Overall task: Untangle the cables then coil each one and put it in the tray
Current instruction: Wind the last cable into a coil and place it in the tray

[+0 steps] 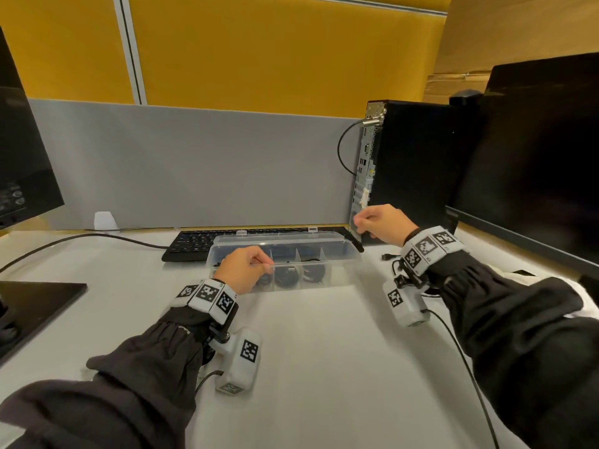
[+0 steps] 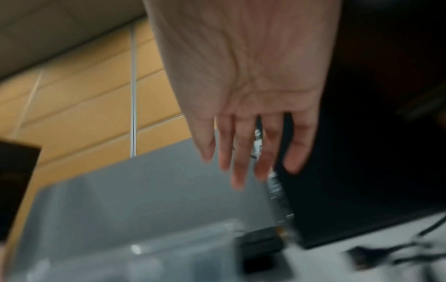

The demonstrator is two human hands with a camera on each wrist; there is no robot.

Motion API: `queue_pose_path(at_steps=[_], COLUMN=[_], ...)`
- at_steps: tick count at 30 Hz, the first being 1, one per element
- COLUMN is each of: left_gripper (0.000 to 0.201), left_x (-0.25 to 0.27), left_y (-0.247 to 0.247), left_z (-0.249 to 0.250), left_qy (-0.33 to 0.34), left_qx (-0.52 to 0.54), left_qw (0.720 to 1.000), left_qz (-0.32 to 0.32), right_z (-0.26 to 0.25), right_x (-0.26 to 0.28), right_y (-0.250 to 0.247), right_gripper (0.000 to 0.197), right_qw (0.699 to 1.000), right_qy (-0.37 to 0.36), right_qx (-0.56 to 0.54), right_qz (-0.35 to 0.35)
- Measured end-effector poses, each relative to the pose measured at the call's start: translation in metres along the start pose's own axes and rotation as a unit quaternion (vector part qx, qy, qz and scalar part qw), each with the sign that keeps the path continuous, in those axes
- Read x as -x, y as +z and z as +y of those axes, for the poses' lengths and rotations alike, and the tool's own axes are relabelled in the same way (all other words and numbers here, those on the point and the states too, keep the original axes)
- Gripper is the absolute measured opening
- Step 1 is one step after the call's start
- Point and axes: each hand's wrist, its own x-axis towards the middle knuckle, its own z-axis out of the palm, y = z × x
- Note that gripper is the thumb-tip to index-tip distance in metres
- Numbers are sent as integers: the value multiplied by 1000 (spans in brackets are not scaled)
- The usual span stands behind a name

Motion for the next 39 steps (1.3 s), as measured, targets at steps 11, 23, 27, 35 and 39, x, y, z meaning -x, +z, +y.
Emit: queue_pose_path(at_steps=[11,23,27,35,39], left_gripper=[12,64,47,33,41], left_x=[0,42,46,65,66], left_y=[0,17,28,-18,-56], left_z=[1,104,133,86,53], left_qy=[-1,206,226,65,34], left_qx=[10,-49,28,217,145], left_qw=[1000,977,973,971,989], left_qz=[-7,21,-44,-77,24], right_z=[83,-3,-42,-31,-5], right_x=[57,96,126,139,128], right_y=[-3,-52,-63,-97,-98], right_gripper=[37,9,10,12,14], right_qw=[860,971,975,978,991], right_qy=[121,-140,-218,-165,-125], right_qx=[452,195,-45,-127,55], right_qz=[-204,-3,-12,3,12])
